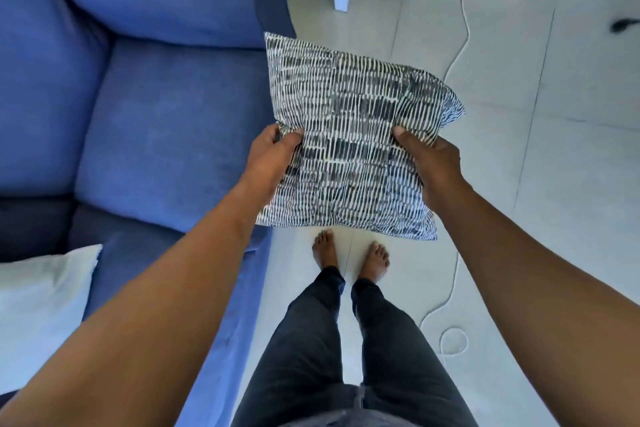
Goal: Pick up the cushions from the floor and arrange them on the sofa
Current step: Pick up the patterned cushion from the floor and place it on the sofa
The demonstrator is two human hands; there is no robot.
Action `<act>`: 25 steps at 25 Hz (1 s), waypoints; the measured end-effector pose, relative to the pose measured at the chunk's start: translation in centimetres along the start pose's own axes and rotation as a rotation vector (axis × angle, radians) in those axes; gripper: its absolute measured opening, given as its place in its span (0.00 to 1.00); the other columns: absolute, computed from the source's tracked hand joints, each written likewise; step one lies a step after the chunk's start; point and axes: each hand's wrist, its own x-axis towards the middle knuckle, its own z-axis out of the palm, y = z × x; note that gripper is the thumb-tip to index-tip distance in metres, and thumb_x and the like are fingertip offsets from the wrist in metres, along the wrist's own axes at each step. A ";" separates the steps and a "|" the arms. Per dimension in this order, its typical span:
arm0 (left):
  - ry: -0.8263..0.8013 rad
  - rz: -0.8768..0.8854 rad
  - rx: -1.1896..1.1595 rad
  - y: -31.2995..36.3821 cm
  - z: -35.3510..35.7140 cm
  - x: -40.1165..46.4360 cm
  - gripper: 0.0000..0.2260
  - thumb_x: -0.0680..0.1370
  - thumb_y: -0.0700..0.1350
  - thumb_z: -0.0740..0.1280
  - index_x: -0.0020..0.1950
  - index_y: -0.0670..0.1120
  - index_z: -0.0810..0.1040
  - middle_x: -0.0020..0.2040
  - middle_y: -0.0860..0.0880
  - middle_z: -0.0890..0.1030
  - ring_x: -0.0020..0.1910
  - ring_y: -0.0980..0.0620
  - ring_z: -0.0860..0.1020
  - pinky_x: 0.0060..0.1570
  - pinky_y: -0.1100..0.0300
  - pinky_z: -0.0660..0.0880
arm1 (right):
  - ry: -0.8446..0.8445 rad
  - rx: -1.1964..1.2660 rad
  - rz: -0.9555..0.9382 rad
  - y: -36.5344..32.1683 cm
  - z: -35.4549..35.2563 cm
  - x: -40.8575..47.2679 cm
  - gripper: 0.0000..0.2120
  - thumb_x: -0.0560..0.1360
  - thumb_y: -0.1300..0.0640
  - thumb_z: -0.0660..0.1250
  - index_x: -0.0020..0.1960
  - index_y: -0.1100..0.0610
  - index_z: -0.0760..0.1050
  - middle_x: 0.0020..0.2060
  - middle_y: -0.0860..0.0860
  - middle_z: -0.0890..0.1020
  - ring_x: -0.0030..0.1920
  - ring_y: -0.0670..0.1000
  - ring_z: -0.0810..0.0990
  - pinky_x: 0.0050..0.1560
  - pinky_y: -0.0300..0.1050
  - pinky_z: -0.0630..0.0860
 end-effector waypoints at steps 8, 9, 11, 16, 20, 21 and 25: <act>0.161 0.031 -0.285 2.0 -10.2 -5.4 0.08 0.83 0.45 0.69 0.61 0.47 0.82 0.52 0.49 0.87 0.47 0.50 0.86 0.40 0.58 0.82 | -0.163 -0.166 -0.110 -6.7 8.5 -4.7 0.12 0.74 0.52 0.79 0.55 0.53 0.83 0.48 0.46 0.87 0.52 0.49 0.85 0.57 0.47 0.75; 0.179 0.024 -0.315 2.0 -11.5 -5.4 0.08 0.83 0.45 0.69 0.61 0.47 0.82 0.53 0.48 0.87 0.48 0.49 0.86 0.44 0.56 0.82 | -0.181 -0.199 -0.122 -7.2 10.1 -4.6 0.14 0.74 0.51 0.79 0.57 0.54 0.83 0.49 0.46 0.87 0.54 0.51 0.85 0.58 0.48 0.76; 0.215 0.002 -0.373 1.9 -13.7 -4.7 0.08 0.82 0.44 0.70 0.60 0.46 0.82 0.54 0.47 0.87 0.50 0.47 0.86 0.48 0.52 0.83 | -0.215 -0.248 -0.140 -8.3 13.2 -4.2 0.12 0.74 0.51 0.79 0.54 0.53 0.84 0.48 0.46 0.87 0.54 0.53 0.85 0.61 0.51 0.78; 0.311 -0.040 -0.527 2.0 -21.2 -1.5 0.08 0.82 0.44 0.69 0.59 0.43 0.81 0.52 0.45 0.86 0.48 0.46 0.84 0.51 0.48 0.84 | -0.320 -0.349 -0.184 -11.0 23.9 -3.3 0.08 0.74 0.54 0.79 0.52 0.52 0.84 0.49 0.48 0.88 0.53 0.53 0.87 0.61 0.53 0.81; 0.385 -0.055 -0.568 1.9 -27.2 0.5 0.03 0.83 0.45 0.69 0.54 0.46 0.80 0.51 0.47 0.85 0.48 0.48 0.82 0.45 0.56 0.79 | -0.385 -0.424 -0.181 -12.6 32.6 -2.8 0.14 0.74 0.55 0.79 0.58 0.56 0.84 0.52 0.52 0.89 0.53 0.56 0.87 0.61 0.54 0.82; 0.397 -0.061 -0.564 1.8 -28.8 0.9 0.03 0.83 0.45 0.69 0.54 0.47 0.80 0.52 0.47 0.84 0.47 0.49 0.82 0.44 0.58 0.77 | -0.404 -0.442 -0.181 -12.8 34.9 -2.7 0.13 0.74 0.56 0.79 0.56 0.56 0.84 0.52 0.52 0.89 0.53 0.56 0.87 0.61 0.55 0.82; 0.424 -0.085 -0.560 1.0 -34.4 2.3 0.10 0.84 0.44 0.66 0.65 0.45 0.77 0.55 0.49 0.81 0.46 0.56 0.77 0.41 0.63 0.71 | -0.504 -0.515 -0.180 -13.1 43.0 -2.9 0.06 0.74 0.58 0.78 0.48 0.51 0.84 0.48 0.50 0.89 0.51 0.55 0.88 0.60 0.56 0.83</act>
